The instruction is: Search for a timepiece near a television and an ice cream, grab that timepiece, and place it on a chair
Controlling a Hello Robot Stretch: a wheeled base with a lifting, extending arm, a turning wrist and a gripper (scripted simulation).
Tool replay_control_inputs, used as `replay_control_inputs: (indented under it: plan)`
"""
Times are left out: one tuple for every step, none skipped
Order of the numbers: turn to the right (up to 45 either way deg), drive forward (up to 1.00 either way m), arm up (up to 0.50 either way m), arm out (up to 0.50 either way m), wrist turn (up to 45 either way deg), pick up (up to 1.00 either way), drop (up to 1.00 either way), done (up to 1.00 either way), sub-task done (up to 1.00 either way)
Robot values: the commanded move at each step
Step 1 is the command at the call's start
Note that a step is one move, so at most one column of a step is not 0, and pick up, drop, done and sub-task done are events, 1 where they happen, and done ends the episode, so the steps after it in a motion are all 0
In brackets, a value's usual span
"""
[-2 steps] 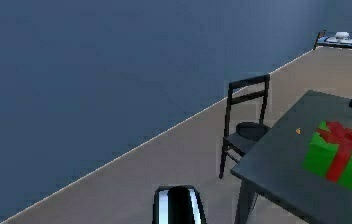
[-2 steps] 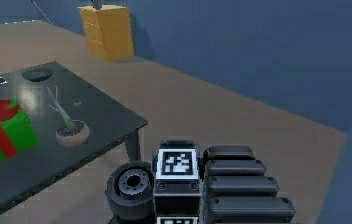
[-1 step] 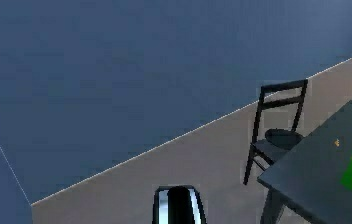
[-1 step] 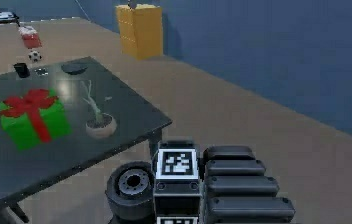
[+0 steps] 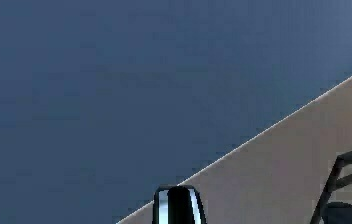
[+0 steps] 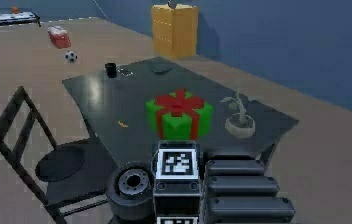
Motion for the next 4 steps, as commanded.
replay_control_inputs:
  plan:
    - [36.0, 0.00, 0.00, 0.00, 0.0, 0.00, 0.00, 0.00, 0.00]
    - [0.0, 0.50, 0.00, 0.00, 0.0, 0.00, 0.00, 0.00, 0.00]
    - [45.0, 0.00, 0.00, 0.00, 0.0, 0.00, 0.00, 0.00, 0.00]
    - [15.0, 0.00, 0.00, 0.00, 0.0, 0.00, 0.00, 0.00, 0.00]
